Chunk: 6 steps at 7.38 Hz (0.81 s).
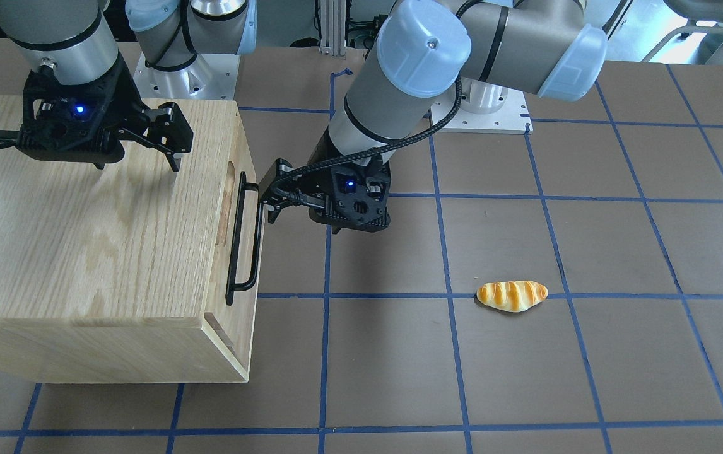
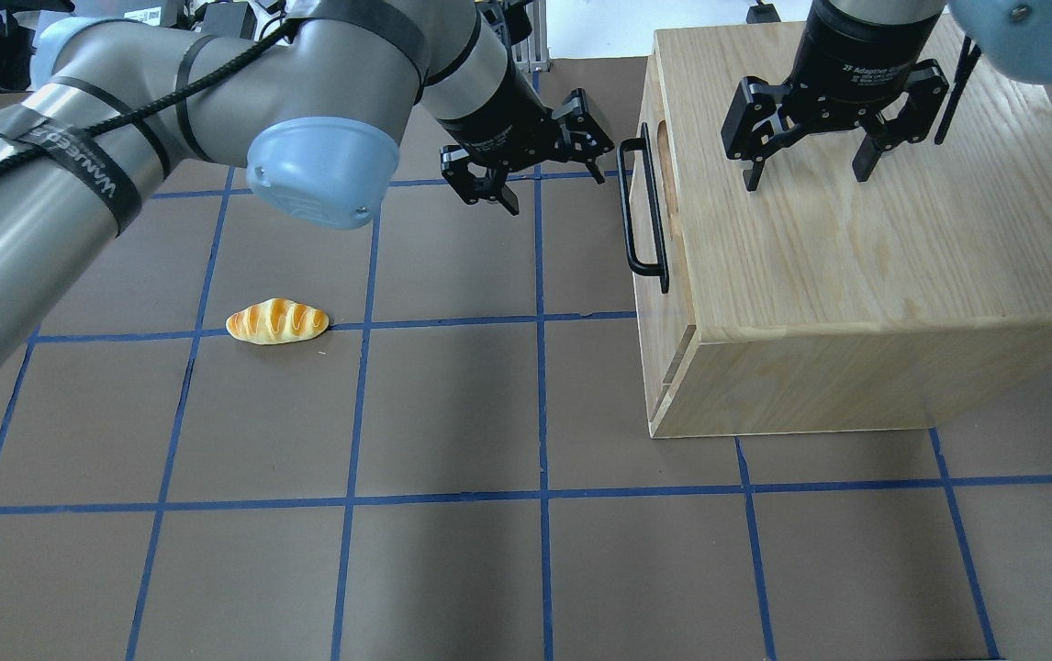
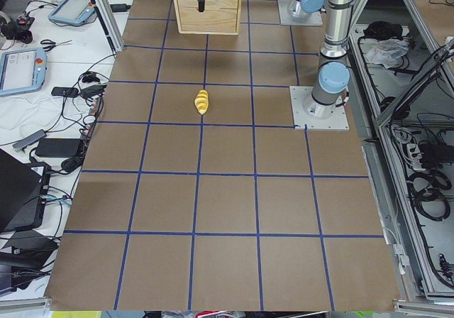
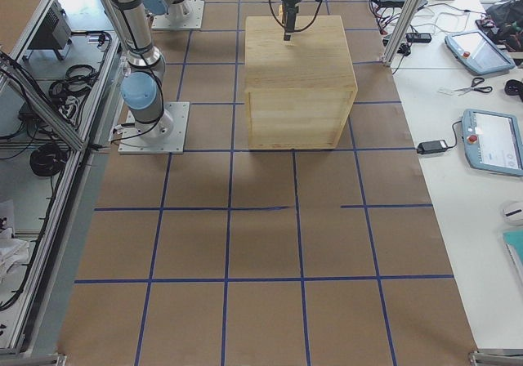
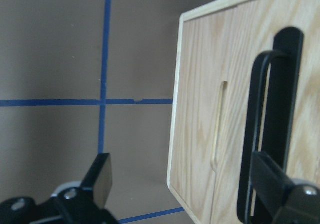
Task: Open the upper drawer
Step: 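Reach the open left gripper around the black drawer handle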
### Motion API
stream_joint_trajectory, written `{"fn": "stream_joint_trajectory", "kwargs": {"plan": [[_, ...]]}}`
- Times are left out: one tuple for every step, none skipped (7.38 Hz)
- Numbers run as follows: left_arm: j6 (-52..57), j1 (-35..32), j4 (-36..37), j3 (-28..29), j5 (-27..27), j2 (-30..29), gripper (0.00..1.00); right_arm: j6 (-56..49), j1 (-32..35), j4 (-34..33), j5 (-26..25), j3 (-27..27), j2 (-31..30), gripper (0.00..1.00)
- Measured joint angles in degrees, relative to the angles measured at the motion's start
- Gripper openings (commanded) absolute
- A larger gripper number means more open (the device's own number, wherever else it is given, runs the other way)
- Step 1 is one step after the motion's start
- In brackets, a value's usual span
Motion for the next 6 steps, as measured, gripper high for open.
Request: {"fn": "stream_joint_trajectory", "kwargs": {"plan": [[-0.33, -0.71, 0.74, -0.03, -0.55, -1.0, 1.0, -0.01, 0.0, 0.0, 0.0, 0.01, 0.0, 1.0], [-0.47, -1.25, 1.14, -0.05, -0.75, -1.79, 1.0, 0.0, -0.01, 0.0, 0.0, 0.01, 0.0, 1.0], [-0.58, -1.84, 1.5, -0.04, -0.82, -2.34, 1.0, 0.04, -0.03, 0.0, 0.0, 0.01, 0.0, 1.0], [-0.66, -2.38, 1.82, -0.04, -0.85, -2.64, 1.0, 0.06, -0.03, 0.0, 0.0, 0.02, 0.0, 1.0], [-0.66, -2.67, 2.02, -0.16, -0.86, -2.9, 1.0, 0.05, -0.02, 0.0, 0.0, 0.01, 0.0, 1.0], [-0.53, -2.78, 2.25, -0.33, -0.81, -3.21, 1.0, 0.03, -0.02, 0.0, 0.0, 0.0, 0.0, 1.0]]}}
